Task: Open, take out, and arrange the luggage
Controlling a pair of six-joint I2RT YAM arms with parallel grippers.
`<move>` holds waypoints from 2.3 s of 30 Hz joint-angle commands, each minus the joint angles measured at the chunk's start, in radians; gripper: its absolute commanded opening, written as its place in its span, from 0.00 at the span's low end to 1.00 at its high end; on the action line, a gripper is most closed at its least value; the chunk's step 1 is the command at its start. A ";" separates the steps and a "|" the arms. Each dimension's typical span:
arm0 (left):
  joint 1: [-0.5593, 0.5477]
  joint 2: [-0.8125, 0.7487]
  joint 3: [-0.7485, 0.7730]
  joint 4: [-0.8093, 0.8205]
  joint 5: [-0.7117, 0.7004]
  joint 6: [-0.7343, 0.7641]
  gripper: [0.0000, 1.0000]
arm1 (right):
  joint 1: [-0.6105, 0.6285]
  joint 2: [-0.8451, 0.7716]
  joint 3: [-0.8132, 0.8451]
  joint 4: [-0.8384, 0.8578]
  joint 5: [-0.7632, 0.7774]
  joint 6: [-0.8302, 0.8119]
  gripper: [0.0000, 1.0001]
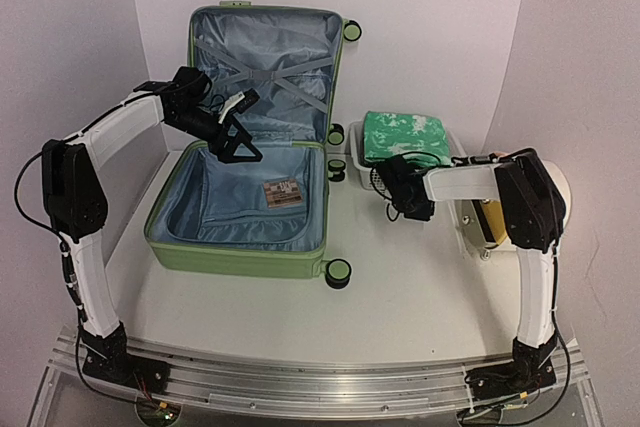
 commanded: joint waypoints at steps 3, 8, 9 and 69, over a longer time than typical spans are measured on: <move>0.006 -0.009 0.025 -0.027 -0.002 0.009 1.00 | -0.079 -0.052 0.252 -0.416 -0.141 0.669 0.48; 0.006 -0.006 0.025 -0.030 -0.003 0.010 1.00 | -0.104 -0.080 0.235 -0.604 -0.221 1.059 0.57; 0.006 -0.005 0.025 -0.030 -0.003 0.011 1.00 | -0.104 -0.101 0.211 -0.612 -0.238 1.118 0.58; -0.019 0.074 -0.017 0.143 -0.222 -0.242 1.00 | -0.162 -0.429 -0.063 -0.220 -0.743 1.009 0.63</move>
